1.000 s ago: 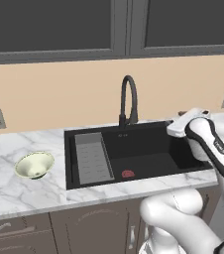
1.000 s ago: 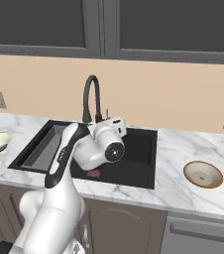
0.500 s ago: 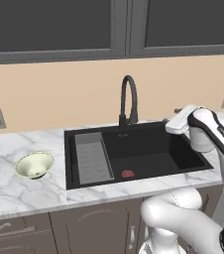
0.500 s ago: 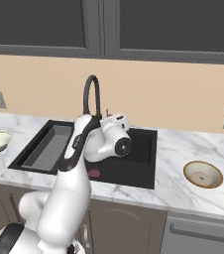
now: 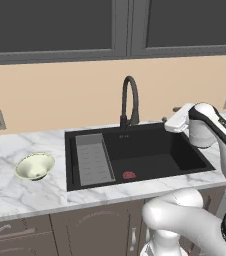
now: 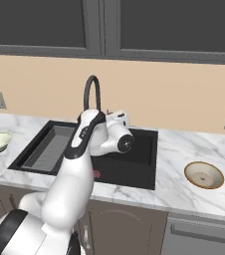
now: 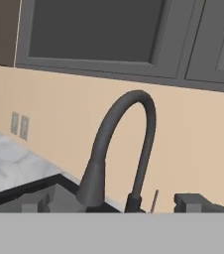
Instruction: Rinse each bowl for a few seconds and place them down in the sink or on the counter.
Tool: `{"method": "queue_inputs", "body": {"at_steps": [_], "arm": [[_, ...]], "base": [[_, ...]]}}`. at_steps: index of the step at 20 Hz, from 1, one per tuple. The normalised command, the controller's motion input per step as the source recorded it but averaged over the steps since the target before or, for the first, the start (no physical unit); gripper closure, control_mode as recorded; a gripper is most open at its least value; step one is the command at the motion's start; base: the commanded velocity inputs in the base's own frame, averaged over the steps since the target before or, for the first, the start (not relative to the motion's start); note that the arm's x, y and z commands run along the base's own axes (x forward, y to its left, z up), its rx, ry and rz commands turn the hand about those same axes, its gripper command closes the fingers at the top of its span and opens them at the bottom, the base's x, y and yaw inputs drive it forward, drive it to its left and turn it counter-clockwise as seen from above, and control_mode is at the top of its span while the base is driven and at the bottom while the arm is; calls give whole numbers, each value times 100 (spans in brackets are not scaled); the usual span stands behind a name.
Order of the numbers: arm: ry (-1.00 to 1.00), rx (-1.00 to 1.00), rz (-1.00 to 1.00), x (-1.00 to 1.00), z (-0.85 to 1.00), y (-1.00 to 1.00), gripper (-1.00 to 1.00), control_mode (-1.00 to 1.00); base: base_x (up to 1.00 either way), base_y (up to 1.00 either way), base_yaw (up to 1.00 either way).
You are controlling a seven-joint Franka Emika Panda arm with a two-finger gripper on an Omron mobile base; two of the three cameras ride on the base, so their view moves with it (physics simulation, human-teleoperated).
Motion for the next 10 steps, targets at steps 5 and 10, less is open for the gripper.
{"method": "queue_inputs", "body": {"at_steps": [5, 10], "arm": [[-3, 2, 1, 14, -12, 5, -100, -100], [-2, 0, 0, 18, -12, 20, -100, -100]], "base": [[0, 0, 0], [0, 0, 0]]}}
